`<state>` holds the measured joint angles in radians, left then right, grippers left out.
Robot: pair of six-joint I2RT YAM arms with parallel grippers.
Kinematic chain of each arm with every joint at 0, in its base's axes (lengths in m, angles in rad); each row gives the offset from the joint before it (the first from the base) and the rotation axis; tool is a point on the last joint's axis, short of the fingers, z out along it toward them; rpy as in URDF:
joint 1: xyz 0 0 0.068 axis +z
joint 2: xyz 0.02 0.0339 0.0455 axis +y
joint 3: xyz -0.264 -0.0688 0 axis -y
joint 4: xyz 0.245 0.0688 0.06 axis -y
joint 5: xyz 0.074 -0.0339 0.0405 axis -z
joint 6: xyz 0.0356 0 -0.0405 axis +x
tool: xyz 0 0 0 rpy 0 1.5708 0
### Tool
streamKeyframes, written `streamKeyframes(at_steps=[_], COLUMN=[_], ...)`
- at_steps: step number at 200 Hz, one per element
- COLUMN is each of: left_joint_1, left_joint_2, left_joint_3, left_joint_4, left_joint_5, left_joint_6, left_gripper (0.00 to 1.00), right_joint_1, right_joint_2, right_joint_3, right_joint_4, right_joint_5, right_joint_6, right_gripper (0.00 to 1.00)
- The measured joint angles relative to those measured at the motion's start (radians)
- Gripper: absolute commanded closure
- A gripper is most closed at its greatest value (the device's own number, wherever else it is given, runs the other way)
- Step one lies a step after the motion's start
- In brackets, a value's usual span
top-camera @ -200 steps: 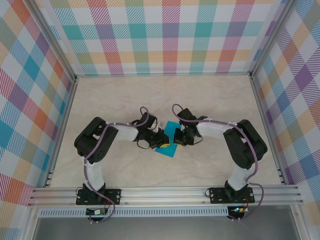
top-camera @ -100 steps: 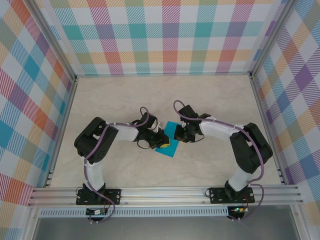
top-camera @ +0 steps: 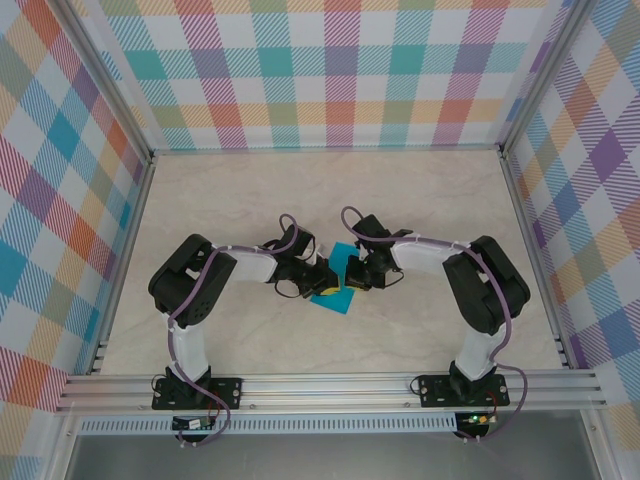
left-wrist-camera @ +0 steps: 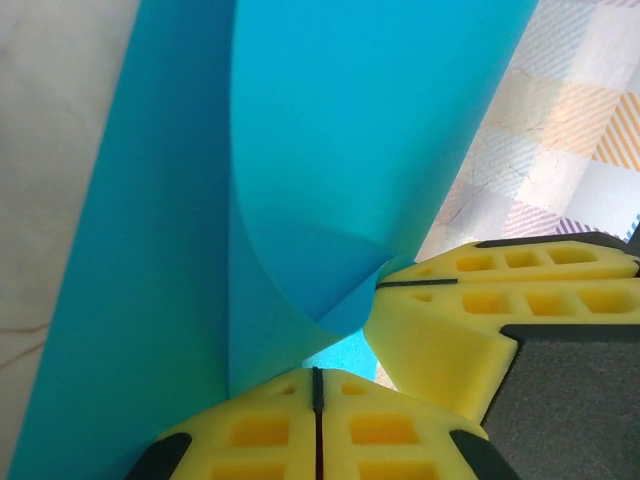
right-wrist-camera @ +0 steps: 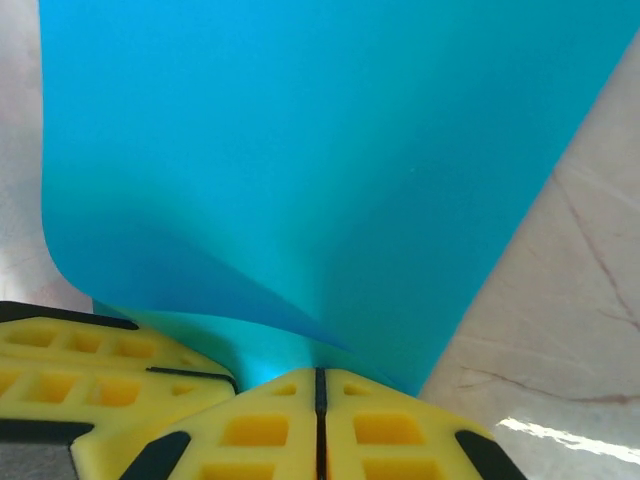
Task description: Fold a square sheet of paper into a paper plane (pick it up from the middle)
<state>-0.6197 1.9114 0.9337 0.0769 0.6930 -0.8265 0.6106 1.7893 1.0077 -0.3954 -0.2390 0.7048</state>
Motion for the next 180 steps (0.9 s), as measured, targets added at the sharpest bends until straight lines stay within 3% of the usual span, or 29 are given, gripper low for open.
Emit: streamKeyframes(at_steps=[117,180], left_joint_1=[-0.001,-0.001], left_joint_2=[-0.068,0.006], left_joint_3=[0.029,0.104], left_joint_4=[-0.027,-0.109], left_joint_5=[-0.066,-0.109], left_joint_6=[0.001,0.024], left_gripper=[0.92,0.93], right_joint_1=[0.0,0.0], right_joint_2=[0.013,0.016], right_joint_3=[0.01,0.011], right_joint_4=[-0.014,-0.014], right_joint_5=[0.012,0.01], right_joint_6=[-0.049,-0.063], right_gripper=[0.97,0.98])
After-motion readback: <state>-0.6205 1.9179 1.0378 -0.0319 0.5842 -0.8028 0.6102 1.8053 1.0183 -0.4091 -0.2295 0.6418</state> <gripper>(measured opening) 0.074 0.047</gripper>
